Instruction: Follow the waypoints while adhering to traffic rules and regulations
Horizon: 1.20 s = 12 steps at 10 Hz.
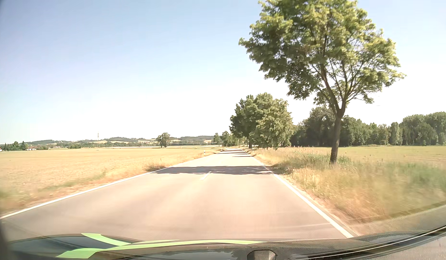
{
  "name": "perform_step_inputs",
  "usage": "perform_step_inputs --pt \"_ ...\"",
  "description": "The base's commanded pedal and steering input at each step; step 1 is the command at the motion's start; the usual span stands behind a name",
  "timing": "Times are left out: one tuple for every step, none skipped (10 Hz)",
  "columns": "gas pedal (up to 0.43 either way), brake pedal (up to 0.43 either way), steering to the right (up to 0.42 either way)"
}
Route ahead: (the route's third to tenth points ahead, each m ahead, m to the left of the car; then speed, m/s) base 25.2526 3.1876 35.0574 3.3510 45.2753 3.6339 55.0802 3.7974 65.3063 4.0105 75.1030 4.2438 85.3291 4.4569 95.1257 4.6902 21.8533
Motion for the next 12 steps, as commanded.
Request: perform_step_inputs --pt "0.209 0.000 -0.005" --pt "0.220 0.000 -0.004" --pt "0.220 0.000 -0.004" --pt "0.228 0.000 -0.005" --pt "0.228 0.000 -0.004" --pt "0.220 0.000 -0.004" --pt "0.209 0.000 -0.003" --pt "0.209 0.000 0.000" --pt "0.220 0.000 0.002" --pt "0.228 0.000 0.002" --pt "0.228 0.000 0.002" --pt "0.220 0.000 0.002"
